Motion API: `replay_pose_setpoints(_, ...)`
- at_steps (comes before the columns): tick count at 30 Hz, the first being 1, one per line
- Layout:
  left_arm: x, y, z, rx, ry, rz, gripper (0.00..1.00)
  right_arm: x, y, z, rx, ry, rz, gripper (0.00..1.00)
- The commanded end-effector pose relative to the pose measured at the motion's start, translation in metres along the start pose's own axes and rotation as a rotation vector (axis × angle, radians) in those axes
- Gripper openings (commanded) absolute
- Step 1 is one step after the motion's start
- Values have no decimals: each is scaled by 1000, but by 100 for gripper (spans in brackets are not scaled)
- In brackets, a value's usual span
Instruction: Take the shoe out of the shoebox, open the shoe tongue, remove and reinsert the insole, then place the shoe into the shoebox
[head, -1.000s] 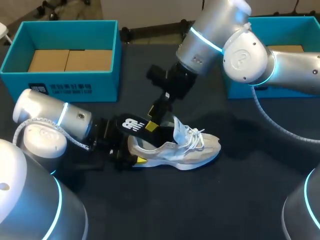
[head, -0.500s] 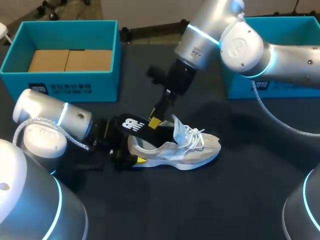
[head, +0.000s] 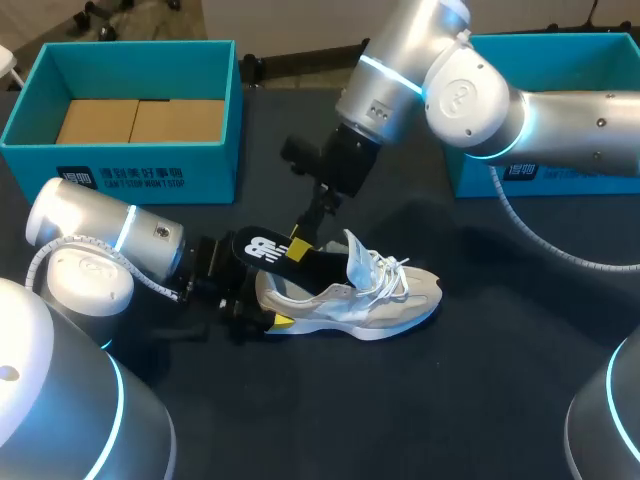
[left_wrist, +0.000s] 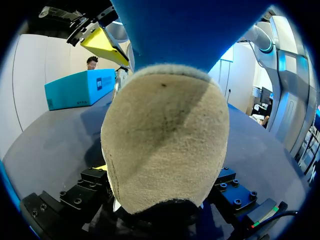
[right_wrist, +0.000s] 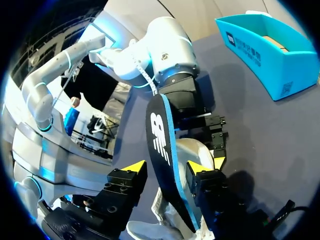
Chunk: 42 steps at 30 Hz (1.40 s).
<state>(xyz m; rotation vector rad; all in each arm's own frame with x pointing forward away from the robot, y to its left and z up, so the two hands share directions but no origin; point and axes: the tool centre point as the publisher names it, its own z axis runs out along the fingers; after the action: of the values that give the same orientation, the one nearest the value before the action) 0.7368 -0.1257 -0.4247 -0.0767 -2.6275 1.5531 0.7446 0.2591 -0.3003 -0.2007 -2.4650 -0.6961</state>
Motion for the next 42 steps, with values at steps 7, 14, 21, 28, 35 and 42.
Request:
replay_pose_setpoints(7, 1, 1, 1, -4, -2, 1, 0, -2, 5, 9, 26, 37, -39, 46)
replay_pose_setpoints(14, 1, 1, 1, -4, -2, 1, 0, -6, 6, 12, 27, 47, -44, 44)
replay_pose_setpoints(21, 1, 1, 1, -4, -2, 1, 0, -8, 7, 11, 24, 49, -44, 35)
replay_pose_setpoints(28, 1, 1, 1, -4, -2, 1, 0, -9, 8, 12, 22, 57, -52, 0)
replay_pose_setpoints(35, 1, 1, 1, -4, -2, 1, 0, -7, 10, 9, -24, 30, -70, 0)
replay_pose_setpoints(42, 1, 1, 1, -4, -2, 1, 0, -5, 22, -7, -119, -42, -100, 0)
